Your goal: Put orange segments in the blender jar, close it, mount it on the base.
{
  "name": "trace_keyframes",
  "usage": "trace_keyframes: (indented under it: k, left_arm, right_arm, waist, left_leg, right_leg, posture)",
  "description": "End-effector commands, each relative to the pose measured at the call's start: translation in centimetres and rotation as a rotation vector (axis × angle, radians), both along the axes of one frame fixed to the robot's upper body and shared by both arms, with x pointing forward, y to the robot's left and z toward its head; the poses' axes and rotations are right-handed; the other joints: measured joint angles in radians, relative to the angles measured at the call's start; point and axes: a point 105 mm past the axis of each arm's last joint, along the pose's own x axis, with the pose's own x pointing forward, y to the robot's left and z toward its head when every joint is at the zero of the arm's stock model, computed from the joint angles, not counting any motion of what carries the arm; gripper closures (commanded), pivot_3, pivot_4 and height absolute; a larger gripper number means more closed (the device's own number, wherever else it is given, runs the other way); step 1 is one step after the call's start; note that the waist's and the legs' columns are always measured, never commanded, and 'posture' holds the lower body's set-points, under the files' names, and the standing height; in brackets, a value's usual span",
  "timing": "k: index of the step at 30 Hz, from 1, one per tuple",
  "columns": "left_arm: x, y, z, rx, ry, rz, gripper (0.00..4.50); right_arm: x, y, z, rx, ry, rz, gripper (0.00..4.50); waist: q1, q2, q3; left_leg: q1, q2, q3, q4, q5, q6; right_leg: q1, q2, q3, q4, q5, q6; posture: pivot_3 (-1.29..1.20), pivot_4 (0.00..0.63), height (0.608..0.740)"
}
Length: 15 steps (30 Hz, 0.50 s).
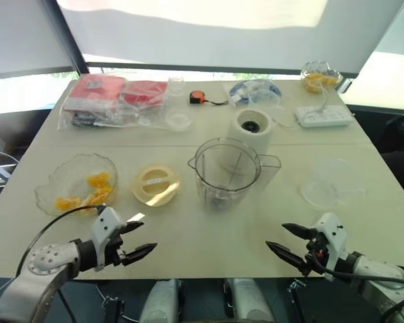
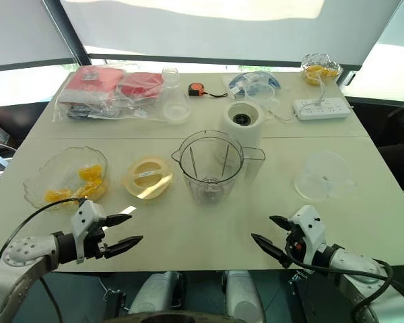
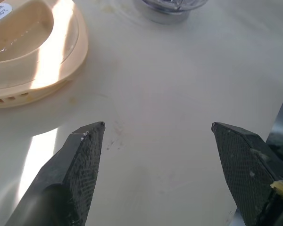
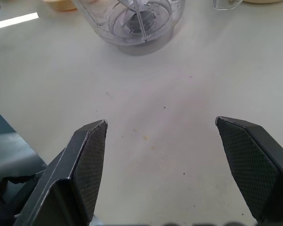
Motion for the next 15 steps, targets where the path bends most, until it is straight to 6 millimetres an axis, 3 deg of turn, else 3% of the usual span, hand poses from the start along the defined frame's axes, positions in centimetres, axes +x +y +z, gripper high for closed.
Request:
trace_keyframes:
  k: [1,5,10,13,15]
  left_arm:
    - [1.9,1.0,4.1,0.011,-0.068,0.003,0.73]
    - [2.6,1.2,7.9,0.209,-0.031,-0.098,0.73]
    - [4.5,2.8,12.5,0.291,-0.009,0.001,0.73]
    - [5.9,5.0,14.9,0.226,0.023,0.159,0.73]
    - [7.1,7.5,15.1,0.205,0.046,0.303,0.73]
  right_arm:
    - [0.3,0.4,4.0,0.003,-0.089,0.063,0.65]
    - [-0.6,2.0,6.6,0.039,-0.067,0.172,0.65]
    - [-0.7,3.1,8.8,0.040,-0.069,0.248,0.65]
    - [-0.6,3.2,9.8,0.041,-0.074,0.268,0.65]
    - [-0.4,3.4,10.5,0.059,-0.081,0.276,0.65]
  waist:
    - [0.000,-0.001,0.000]
    - [0.001,-0.005,0.003]
    - [-0.004,-0.006,0.004]
    - [-0.003,-0.007,0.006]
    - [-0.002,-0.009,0.007]
  left_leg:
    - [0.000,0.000,0.000,0.000,0.000,0.000]
    - [0.001,0.000,-0.001,0.001,0.000,0.000]
    - [-0.001,0.000,0.000,0.000,0.000,0.000]
    - [-0.002,-0.001,0.001,0.000,-0.001,0.003]
    - [-0.002,0.000,-0.001,0.000,-0.001,0.003]
  right_leg:
    - [0.000,0.000,0.000,0.000,0.000,0.000]
    - [0.001,0.001,-0.001,0.001,-0.001,0.001]
    - [-0.001,0.002,-0.001,0.000,0.000,0.001]
    - [-0.001,0.002,0.000,0.000,-0.001,0.003]
    - [-0.002,0.003,-0.001,0.000,-0.001,0.003]
  posture:
    - [0.00,0.150,0.740]
    - [0.00,0.150,0.740]
    - [0.00,0.150,0.740]
    - [0.00,0.150,0.740]
    - [0.00,0.150,0.740]
